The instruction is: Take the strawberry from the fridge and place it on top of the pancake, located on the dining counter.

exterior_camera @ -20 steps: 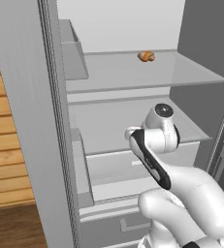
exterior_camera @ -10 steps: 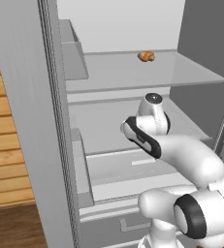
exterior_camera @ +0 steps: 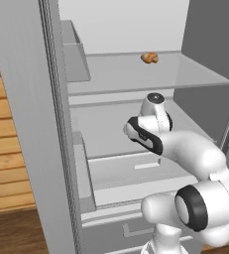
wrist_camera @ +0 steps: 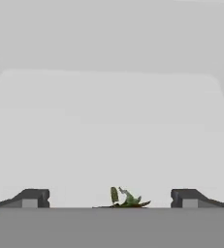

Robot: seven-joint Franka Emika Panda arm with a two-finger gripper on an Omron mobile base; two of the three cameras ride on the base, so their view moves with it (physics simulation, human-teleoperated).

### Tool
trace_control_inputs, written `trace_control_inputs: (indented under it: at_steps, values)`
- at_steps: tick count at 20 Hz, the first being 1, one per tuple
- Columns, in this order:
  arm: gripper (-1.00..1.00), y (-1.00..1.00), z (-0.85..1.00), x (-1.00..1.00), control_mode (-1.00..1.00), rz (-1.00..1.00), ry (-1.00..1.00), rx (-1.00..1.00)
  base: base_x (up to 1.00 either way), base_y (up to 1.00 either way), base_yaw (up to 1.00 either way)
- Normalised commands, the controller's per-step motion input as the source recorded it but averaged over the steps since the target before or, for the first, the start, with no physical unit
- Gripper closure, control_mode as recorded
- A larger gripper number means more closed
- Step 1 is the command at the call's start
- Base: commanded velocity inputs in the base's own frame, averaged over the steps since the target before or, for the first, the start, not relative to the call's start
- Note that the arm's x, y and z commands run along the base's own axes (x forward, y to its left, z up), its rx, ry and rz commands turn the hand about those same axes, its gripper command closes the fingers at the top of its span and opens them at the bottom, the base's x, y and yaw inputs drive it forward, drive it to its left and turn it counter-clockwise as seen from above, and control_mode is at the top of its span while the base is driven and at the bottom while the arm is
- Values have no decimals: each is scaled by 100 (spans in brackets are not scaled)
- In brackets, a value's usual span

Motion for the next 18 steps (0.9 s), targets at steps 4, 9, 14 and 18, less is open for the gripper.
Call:
trace_control_inputs:
  at_steps: [4,9,14,18]
  values:
    - [-100,-18,-42,0,-100,1,0,-6,0,0,0]
    - [-100,-20,-43,-23,-100,1,-7,-3,0,0,0]
    - [-100,-6,-40,-17,-100,1,-8,-3,0,0,0]
    - [-100,-8,-28,-20,-100,1,-7,0,0,0,0]
